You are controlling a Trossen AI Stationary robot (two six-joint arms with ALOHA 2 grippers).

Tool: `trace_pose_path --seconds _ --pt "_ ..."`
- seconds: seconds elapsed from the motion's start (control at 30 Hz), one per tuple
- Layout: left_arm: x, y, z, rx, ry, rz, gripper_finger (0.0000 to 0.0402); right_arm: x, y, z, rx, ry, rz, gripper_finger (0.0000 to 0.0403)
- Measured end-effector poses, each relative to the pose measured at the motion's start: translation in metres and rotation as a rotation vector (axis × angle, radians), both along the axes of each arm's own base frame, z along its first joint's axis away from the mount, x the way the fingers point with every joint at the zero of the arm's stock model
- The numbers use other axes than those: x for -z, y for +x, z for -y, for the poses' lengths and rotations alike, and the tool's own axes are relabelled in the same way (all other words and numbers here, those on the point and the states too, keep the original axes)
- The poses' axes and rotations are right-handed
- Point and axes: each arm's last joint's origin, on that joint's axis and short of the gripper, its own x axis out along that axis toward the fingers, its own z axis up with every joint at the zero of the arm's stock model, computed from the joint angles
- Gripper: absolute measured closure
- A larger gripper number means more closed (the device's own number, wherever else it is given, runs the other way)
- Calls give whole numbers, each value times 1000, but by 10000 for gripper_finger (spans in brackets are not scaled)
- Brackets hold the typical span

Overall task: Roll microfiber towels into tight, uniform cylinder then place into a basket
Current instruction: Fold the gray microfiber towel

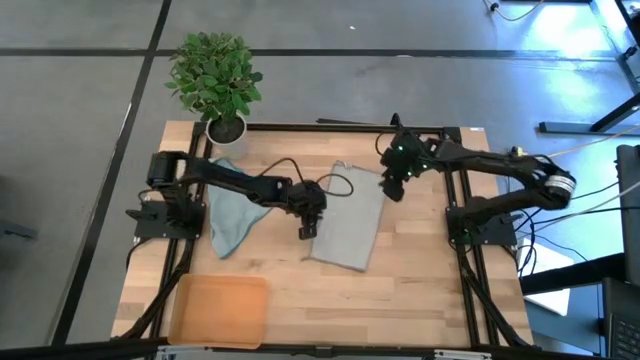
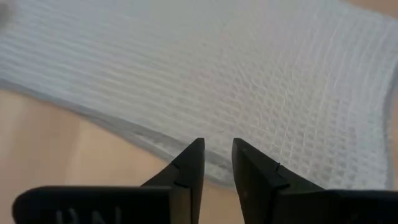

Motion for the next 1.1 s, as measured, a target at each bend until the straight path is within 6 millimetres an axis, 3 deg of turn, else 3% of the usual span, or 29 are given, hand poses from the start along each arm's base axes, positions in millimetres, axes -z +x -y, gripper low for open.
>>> trace_pose_path --seconds 0.13,0.27,0.47,0.6,1.1 --pt "-20 -6 -4 -1 23 43 327 -17 -1 -40 -289 10 102 224" --pt "-31 -13 -4 -2 24 47 327 -20 -1 -78 -503 -27 129 224" --pt "-39 -20 -1 24 38 24 327 -8 6 -120 -647 -70 72 224" --pt "-44 -24 -1 24 40 25 327 2 15 -138 -675 -158 37 224" --pt "-62 -49 0 44 44 -53 328 55 57 -177 -795 -161 65 224"
